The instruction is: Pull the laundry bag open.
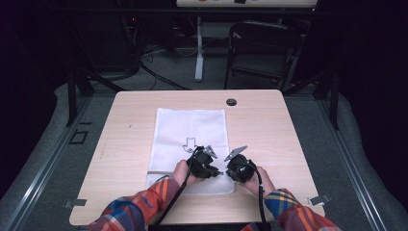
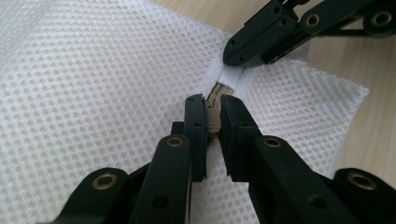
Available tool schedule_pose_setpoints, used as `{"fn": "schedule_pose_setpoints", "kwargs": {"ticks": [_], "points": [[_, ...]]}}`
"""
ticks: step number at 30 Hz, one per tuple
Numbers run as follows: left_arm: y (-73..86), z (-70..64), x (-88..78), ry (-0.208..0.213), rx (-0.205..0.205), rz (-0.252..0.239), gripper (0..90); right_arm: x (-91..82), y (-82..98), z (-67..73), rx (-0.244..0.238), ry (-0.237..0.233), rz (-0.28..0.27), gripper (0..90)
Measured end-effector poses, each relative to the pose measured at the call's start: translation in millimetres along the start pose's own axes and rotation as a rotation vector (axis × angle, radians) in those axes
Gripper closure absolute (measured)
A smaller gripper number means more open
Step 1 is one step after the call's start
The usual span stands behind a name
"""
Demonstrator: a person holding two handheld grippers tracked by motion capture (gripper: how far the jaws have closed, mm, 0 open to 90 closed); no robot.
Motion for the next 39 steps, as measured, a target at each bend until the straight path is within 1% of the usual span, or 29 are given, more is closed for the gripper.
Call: {"fn": "schedule_pose_setpoints", "kwargs": {"ticks": [3, 4, 7, 9, 12, 14, 15, 16, 17, 19, 20, 21, 22, 23, 24, 25, 27, 30, 32, 33, 34, 35, 36, 39], "points": [[3.6, 1.9, -3.4, 0.010, -0.011, -0.004, 81.4, -0.5, -0.8, 0.3, -0.015, 0.009, 0.011, 90.0], [4.3, 2.0, -2.7, 0.012, -0.013, -0.013, 81.4, -0.4, -1.1, 0.6, -0.015, 0.011, 0.011, 90.0], [4.8, 2.3, -1.6, 0.008, -0.014, -0.011, 81.2, -0.7, -2.5, 1.3, -0.026, 0.019, 0.020, 90.0], [5.5, 2.3, -1.7, 0.011, -0.019, -0.022, 81.1, -2.0, -3.3, 1.1, -0.037, 0.017, 0.020, 90.0], [6.2, 2.0, -1.6, 0.010, -0.028, -0.019, 81.0, -5.4, -5.7, 1.6, -0.027, 0.007, -0.017, 90.0], [6.5, 2.5, -0.9, 0.010, -0.036, -0.030, 80.8, -6.7, -8.7, 2.2, -0.029, 0.003, -0.041, 90.0], [6.6, 2.6, -0.8, 0.012, -0.040, -0.031, 80.8, -6.4, -10.0, 3.4, -0.022, -0.004, -0.049, 90.0], [6.7, 2.5, -0.9, 0.014, -0.043, -0.030, 80.8, -5.7, -11.3, 3.8, -0.033, -0.010, -0.042, 90.0], [6.7, 2.3, -0.8, 0.013, -0.043, -0.030, 80.8, -3.8, -11.7, 5.1, -0.024, -0.012, -0.054, 90.0], [6.5, 2.6, -0.9, 0.011, -0.036, -0.026, 80.8, -0.3, -12.5, 5.6, -0.027, -0.016, -0.044, 90.0], [6.7, 2.7, -0.9, 0.011, -0.036, -0.025, 80.8, 1.3, -12.7, 5.5, -0.021, -0.019, -0.045, 90.0], [6.9, 2.9, -0.9, 0.017, -0.038, -0.026, 80.8, 3.3, -12.8, 4.9, -0.018, -0.026, -0.051, 90.0], [7.1, 3.1, -0.9, 0.015, -0.042, -0.029, 80.8, 4.2, -13.0, 4.0, -0.024, -0.038, -0.043, 90.0], [7.2, 3.3, -0.9, 0.016, -0.042, -0.030, 80.8, 5.5, -12.9, 3.8, -0.018, -0.044, -0.047, 90.0], [7.2, 3.3, -0.8, 0.016, -0.043, -0.030, 80.8, 6.0, -13.4, 3.1, -0.025, -0.044, -0.043, 90.0], [7.2, 3.2, -0.8, 0.016, -0.043, -0.030, 80.8, 6.9, -13.8, 4.2, -0.010, -0.046, -0.050, 90.0], [7.4, 3.3, -0.7, 0.015, -0.044, -0.032, 80.8, 8.0, -14.4, 4.6, -0.021, -0.039, -0.041, 90.0], [7.8, 3.5, -1.1, 0.016, -0.043, -0.027, 80.8, 10.9, -14.4, 5.9, 0.000, -0.068, -0.060, 90.0], [7.8, 3.4, -0.9, 0.015, -0.043, -0.028, 80.8, 10.1, -14.9, 6.2, -0.023, -0.062, -0.045, 90.0], [7.8, 3.2, -0.8, 0.015, -0.042, -0.027, 80.9, 10.5, -14.8, 6.9, -0.021, -0.063, -0.050, 90.0], [7.6, 2.9, -0.7, 0.012, -0.036, -0.027, 81.0, 9.9, -15.5, 7.1, -0.034, -0.063, -0.039, 90.0], [7.4, 2.5, -0.5, 0.007, -0.027, -0.024, 81.1, 9.8, -15.3, 7.7, -0.035, -0.057, -0.041, 90.0], [7.2, 1.8, -0.5, 0.005, -0.022, -0.023, 81.2, 10.1, -15.1, 7.1, -0.032, -0.062, -0.044, 90.0], [7.1, 0.9, -0.4, -0.002, -0.018, -0.023, 81.3, 10.2, -14.0, 5.8, -0.025, -0.065, -0.048, 90.0]]}}
Point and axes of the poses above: each handheld gripper's, and its own axes: x roughly forward along the jaws, y roughly out of its underside, z roughly to its left, the point moved 1 cm from there along x, roughly forward along the jaws, and after that the axes turned 10 degrees about y, right-handed, at the moved point
